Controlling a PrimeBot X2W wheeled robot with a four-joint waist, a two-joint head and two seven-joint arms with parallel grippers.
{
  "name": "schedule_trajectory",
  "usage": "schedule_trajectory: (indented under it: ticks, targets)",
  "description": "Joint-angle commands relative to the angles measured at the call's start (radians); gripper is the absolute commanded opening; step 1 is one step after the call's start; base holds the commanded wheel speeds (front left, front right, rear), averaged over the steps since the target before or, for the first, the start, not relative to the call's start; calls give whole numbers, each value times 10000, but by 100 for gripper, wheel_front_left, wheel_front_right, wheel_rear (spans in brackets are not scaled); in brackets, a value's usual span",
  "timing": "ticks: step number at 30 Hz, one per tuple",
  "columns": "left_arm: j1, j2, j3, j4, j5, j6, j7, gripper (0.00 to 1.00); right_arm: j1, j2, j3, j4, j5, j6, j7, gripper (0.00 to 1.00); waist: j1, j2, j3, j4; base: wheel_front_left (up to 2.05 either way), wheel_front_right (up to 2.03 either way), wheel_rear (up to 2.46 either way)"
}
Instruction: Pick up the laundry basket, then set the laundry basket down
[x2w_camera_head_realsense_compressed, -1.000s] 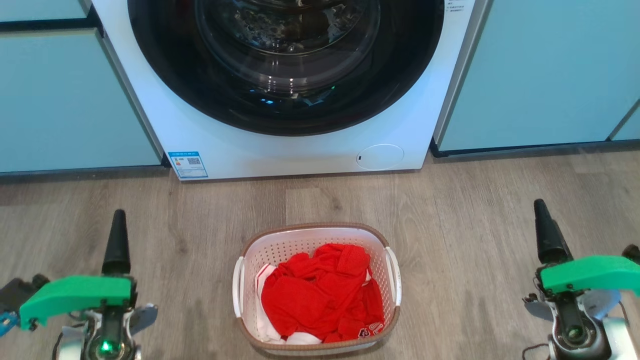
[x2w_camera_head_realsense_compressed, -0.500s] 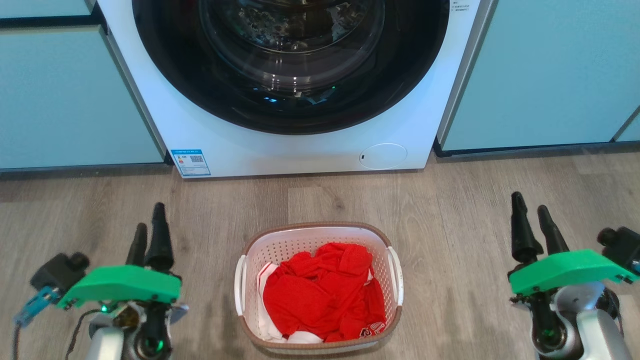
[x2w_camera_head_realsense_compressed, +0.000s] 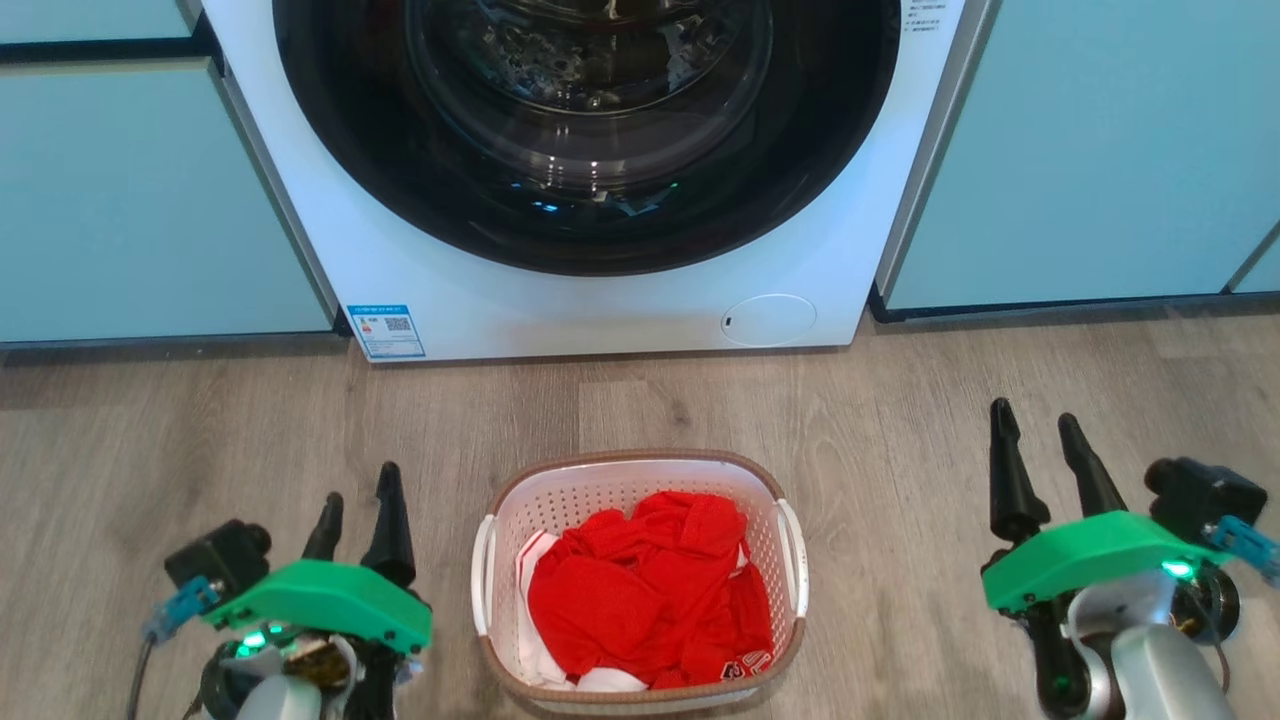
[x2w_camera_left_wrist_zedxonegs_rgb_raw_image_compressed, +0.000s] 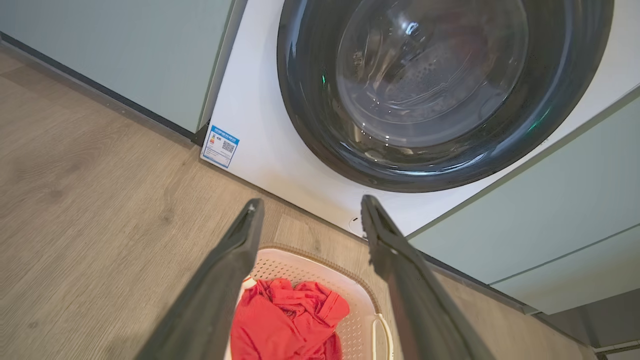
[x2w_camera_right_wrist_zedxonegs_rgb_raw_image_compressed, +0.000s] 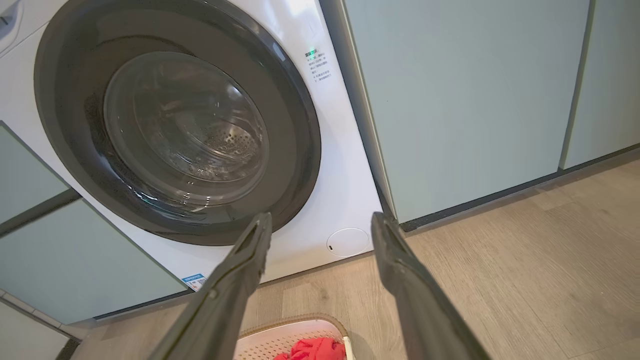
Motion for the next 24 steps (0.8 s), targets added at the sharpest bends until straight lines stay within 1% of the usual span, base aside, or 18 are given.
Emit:
schedule_trajectory:
  ticks: [1,2,3,7,10,14,16,21,24]
  targets:
    - [-602,134,102,-179,319,-70,-165,100,-420,-98,210,-294,-389,44,-164,100,0,0,-10,0,0,0,0]
    - [-628,136,59,-80,418,-134,-194,100,-434,-98,241,-269,-468,45,-194,100,0,0,-15,-2,0,0,0]
    - [-673,141,-66,42,640,-315,-253,100,-449,-99,273,-227,-498,46,-252,100,0,0,-25,-9,0,0,0]
    - [-766,223,-363,18,1140,-748,-370,100,-487,-102,300,-213,-700,48,-370,100,0,0,-30,-12,0,0,0]
    - [-761,205,-348,10,1261,-934,-459,100,-508,-104,349,-247,-912,50,-458,100,0,0,-38,-11,0,0,0]
    - [-790,170,-233,362,1160,-1211,-576,100,-520,-107,415,-270,-1000,52,-575,100,0,0,-58,8,0,0,0]
    - [-878,163,-328,498,1394,-1312,-635,100,-534,-109,481,-208,-1116,53,-634,100,0,0,-68,18,0,0,0]
    - [-1049,158,-592,985,2017,-1364,-781,100,-598,-113,666,-15,-1694,56,-780,100,0,0,-109,44,0,0,0]
    - [-1135,159,-766,1362,2113,-1421,-869,100,-611,-115,706,177,-2009,58,-868,100,0,0,-148,68,0,0,0]
